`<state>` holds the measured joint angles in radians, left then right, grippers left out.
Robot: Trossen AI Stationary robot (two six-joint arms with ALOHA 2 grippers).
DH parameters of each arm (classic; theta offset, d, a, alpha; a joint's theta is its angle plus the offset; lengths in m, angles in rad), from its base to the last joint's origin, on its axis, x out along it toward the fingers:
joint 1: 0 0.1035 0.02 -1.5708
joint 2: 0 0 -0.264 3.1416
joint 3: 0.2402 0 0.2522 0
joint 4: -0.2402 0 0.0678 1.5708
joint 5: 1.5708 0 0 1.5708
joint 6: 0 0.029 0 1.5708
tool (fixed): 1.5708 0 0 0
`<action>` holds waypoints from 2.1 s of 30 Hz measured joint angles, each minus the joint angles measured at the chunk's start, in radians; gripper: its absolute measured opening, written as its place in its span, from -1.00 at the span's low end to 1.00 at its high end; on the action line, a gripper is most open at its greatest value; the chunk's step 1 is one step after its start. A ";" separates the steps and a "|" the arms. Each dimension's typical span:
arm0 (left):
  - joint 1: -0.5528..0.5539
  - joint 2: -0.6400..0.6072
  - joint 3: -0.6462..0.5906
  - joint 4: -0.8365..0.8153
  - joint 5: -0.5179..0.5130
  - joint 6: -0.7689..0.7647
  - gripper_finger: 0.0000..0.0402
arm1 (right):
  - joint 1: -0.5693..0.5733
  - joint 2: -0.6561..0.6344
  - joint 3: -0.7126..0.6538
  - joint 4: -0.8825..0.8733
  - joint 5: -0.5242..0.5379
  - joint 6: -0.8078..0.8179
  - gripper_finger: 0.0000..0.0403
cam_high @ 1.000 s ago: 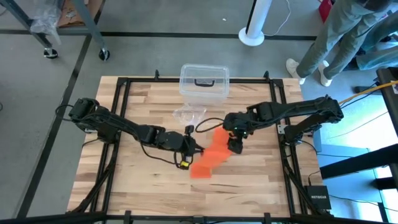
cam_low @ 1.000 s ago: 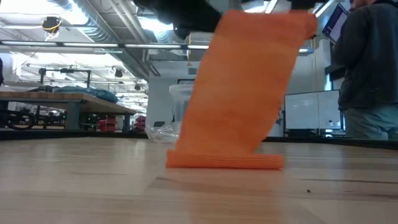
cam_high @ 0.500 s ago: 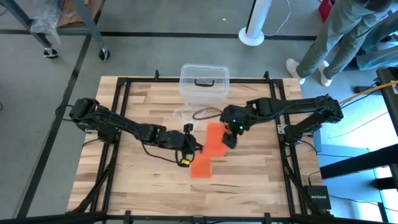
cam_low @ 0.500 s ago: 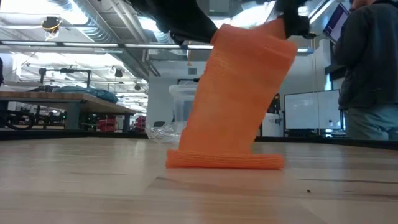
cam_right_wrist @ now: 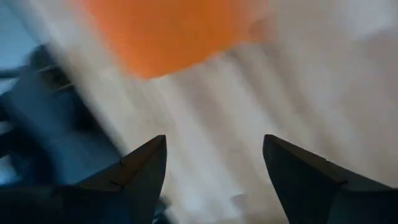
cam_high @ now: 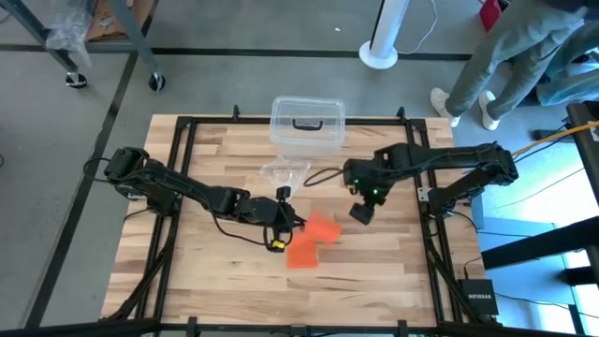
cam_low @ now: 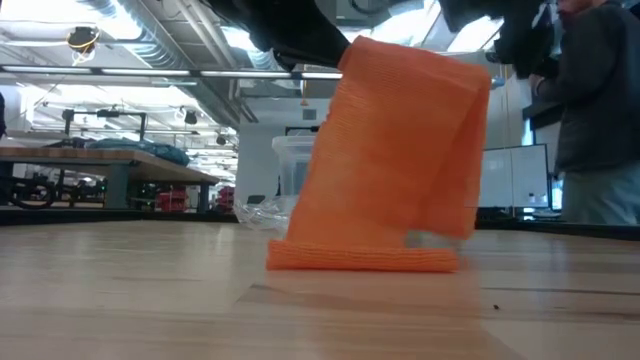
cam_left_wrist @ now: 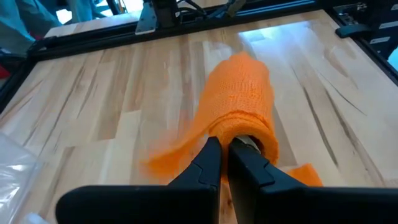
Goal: Roll bandage
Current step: Roll the orange bandage
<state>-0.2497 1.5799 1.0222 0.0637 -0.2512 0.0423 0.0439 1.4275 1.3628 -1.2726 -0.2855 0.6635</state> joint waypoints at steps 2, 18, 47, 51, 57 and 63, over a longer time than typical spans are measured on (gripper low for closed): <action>0.001 0.000 0.000 0.000 0.001 0.003 -0.96 | 0.001 -0.003 0.000 -0.002 0.079 -0.014 0.33; -0.020 -0.007 0.000 0.037 -0.066 -0.014 -0.96 | 0.595 -0.118 -0.133 0.322 0.639 0.012 0.33; -0.032 -0.007 0.000 0.160 -0.067 0.023 -0.96 | 0.668 0.115 -0.665 1.559 1.140 -0.181 -0.14; -0.032 -0.007 0.000 0.155 -0.067 0.026 -0.96 | 0.672 0.115 -0.664 1.620 1.086 -0.229 -0.61; -0.032 -0.007 0.000 0.145 -0.067 0.049 -0.96 | 0.752 0.075 -0.573 1.609 1.061 -0.373 -0.91; -0.046 -0.007 0.000 0.086 -0.015 0.127 -0.96 | 0.781 -0.027 -0.349 1.295 1.166 -0.517 -0.97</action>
<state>-0.2957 1.5726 1.0222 0.1497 -0.2666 0.1698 0.8252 1.4005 1.0142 0.0219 0.8808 0.1462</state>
